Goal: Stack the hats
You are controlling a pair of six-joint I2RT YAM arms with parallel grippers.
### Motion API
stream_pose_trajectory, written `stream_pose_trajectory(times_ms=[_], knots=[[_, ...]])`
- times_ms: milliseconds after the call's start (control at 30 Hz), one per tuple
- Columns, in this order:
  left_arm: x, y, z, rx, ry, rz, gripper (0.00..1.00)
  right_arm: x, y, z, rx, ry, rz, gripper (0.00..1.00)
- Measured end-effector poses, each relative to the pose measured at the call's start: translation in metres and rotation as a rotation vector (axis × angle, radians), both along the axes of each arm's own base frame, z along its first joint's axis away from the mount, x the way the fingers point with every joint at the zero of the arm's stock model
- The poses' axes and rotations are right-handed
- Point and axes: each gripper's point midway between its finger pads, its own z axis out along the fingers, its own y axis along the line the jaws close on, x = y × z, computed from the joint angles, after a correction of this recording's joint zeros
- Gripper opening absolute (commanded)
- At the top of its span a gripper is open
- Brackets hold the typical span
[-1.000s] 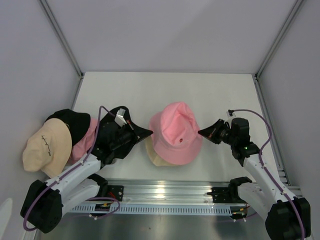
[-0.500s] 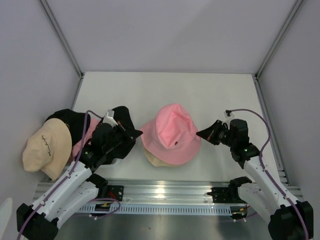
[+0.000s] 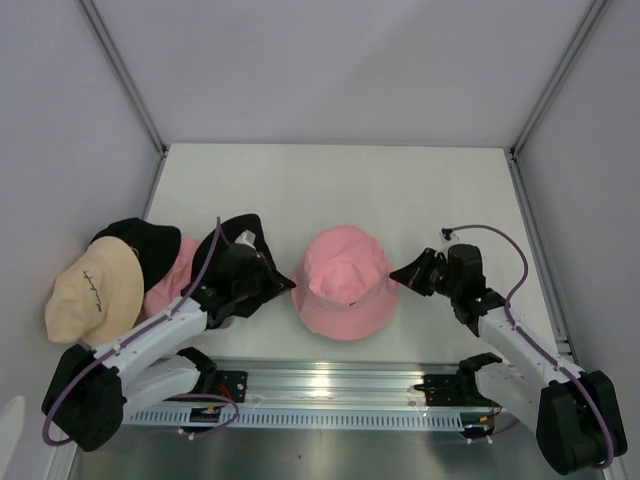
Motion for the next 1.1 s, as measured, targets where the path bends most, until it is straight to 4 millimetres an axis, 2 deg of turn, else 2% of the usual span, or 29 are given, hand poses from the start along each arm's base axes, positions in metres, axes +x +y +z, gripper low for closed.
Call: stream_pose_trajectory(times_ms=[167,533,600,633,667,700,733,800,867,900,967,1000,1067,1100], knots=[[0.001,-0.013,-0.009,0.034,0.013,-0.035,0.01,-0.002,0.002,-0.015,0.005,-0.007,0.01,0.0],[0.004,-0.006,-0.006,0.074,-0.012,-0.015,0.01,0.0,0.002,-0.015,-0.01,-0.031,0.023,0.0],[0.003,-0.004,-0.003,0.08,-0.022,-0.019,0.01,0.0,0.002,-0.016,-0.012,-0.028,0.027,0.24],[0.002,-0.003,-0.002,0.084,-0.027,-0.026,0.14,0.0,0.001,-0.017,-0.025,-0.022,0.029,0.53],[0.001,-0.002,-0.001,0.099,-0.032,-0.038,0.22,-0.002,-0.002,-0.021,-0.043,-0.004,0.027,0.66],[-0.002,0.001,-0.001,0.125,-0.028,-0.052,0.38,-0.005,-0.005,-0.027,-0.072,0.019,0.025,0.75],[-0.004,0.003,0.0,0.145,-0.022,-0.063,0.46,-0.008,-0.009,-0.031,-0.101,0.048,0.024,0.87],[-0.007,0.009,0.008,0.199,-0.012,-0.089,0.63,-0.011,-0.015,-0.029,-0.151,0.079,0.029,0.94],[-0.005,0.012,0.026,0.227,-0.028,-0.095,0.65,-0.008,-0.019,-0.016,-0.193,0.084,0.03,0.96],[-0.002,0.014,0.039,0.237,-0.049,-0.094,0.7,-0.004,-0.02,-0.004,-0.209,0.07,0.029,0.96],[0.001,0.019,0.065,0.25,-0.103,-0.086,0.71,0.007,-0.023,0.026,-0.238,0.024,0.02,0.98],[0.001,0.022,0.077,0.252,-0.127,-0.08,0.79,0.011,-0.024,0.038,-0.247,0.003,0.016,0.98],[-0.001,0.028,0.1,0.257,-0.174,-0.072,0.79,0.019,-0.029,0.065,-0.269,-0.046,-0.001,0.99],[-0.003,0.032,0.115,0.257,-0.203,-0.065,0.86,0.022,-0.032,0.074,-0.28,-0.058,-0.009,0.99]])
